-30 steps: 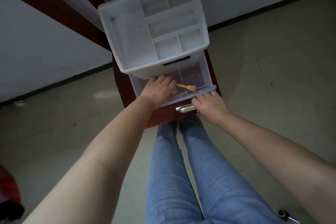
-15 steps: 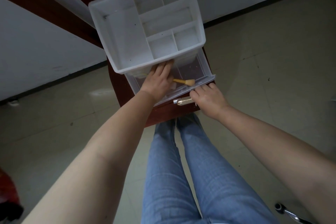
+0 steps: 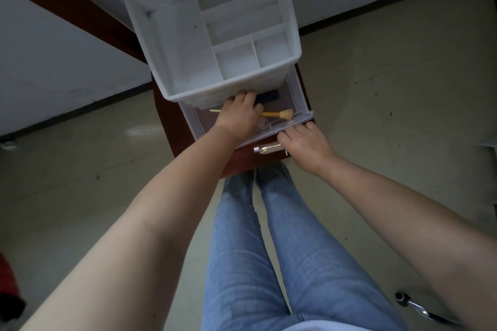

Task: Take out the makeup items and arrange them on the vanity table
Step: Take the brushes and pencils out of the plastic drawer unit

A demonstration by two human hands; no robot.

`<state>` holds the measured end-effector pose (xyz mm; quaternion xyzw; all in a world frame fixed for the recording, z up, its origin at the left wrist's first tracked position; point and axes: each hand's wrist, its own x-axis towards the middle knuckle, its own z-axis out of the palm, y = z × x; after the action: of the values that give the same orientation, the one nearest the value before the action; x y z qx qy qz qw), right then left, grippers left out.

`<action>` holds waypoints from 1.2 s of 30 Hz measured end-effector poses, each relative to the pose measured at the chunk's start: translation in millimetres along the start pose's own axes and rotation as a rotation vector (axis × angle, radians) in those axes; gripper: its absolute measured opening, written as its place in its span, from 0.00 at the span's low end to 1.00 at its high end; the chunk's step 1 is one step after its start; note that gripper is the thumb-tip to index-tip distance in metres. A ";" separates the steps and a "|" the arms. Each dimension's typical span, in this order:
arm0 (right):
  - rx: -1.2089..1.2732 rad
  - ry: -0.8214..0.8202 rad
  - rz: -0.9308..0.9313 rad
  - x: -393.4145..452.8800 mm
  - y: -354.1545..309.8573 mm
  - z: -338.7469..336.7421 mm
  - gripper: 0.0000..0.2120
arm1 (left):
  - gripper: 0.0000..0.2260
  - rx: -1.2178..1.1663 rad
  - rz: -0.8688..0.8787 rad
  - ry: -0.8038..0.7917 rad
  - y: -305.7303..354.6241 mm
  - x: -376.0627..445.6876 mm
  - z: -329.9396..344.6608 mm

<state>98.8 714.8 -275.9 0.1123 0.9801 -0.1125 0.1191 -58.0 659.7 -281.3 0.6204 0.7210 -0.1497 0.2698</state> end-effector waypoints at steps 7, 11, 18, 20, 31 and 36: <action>0.033 -0.048 0.041 1.1 1.3 2.3 0.20 | 0.15 -0.120 -0.042 -0.015 -4.2 0.4 -13.9; 0.044 -0.051 0.014 3.8 -4.8 -1.8 0.22 | 0.14 -0.439 -0.095 0.065 -12.6 -38.5 -18.2; -0.007 -0.175 0.118 52.7 -9.7 -22.9 0.27 | 0.19 -0.632 -0.456 0.274 -46.2 -100.9 -28.8; 0.057 -0.250 0.206 72.6 -12.8 -27.8 0.27 | 0.14 -0.621 -0.536 0.290 -54.7 -108.3 -29.4; -0.042 -0.289 0.141 62.6 -19.9 -81.2 0.16 | 0.11 -0.512 -0.429 0.246 -70.1 -109.9 -92.0; -0.049 -0.204 0.319 9.3 5.1 -140.4 0.16 | 0.09 -0.304 -0.188 0.233 -44.6 -71.9 -168.0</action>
<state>62.0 756.2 -146.4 0.2513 0.9351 -0.0793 0.2368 -129.6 685.4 -109.2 0.5158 0.8163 0.0091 0.2599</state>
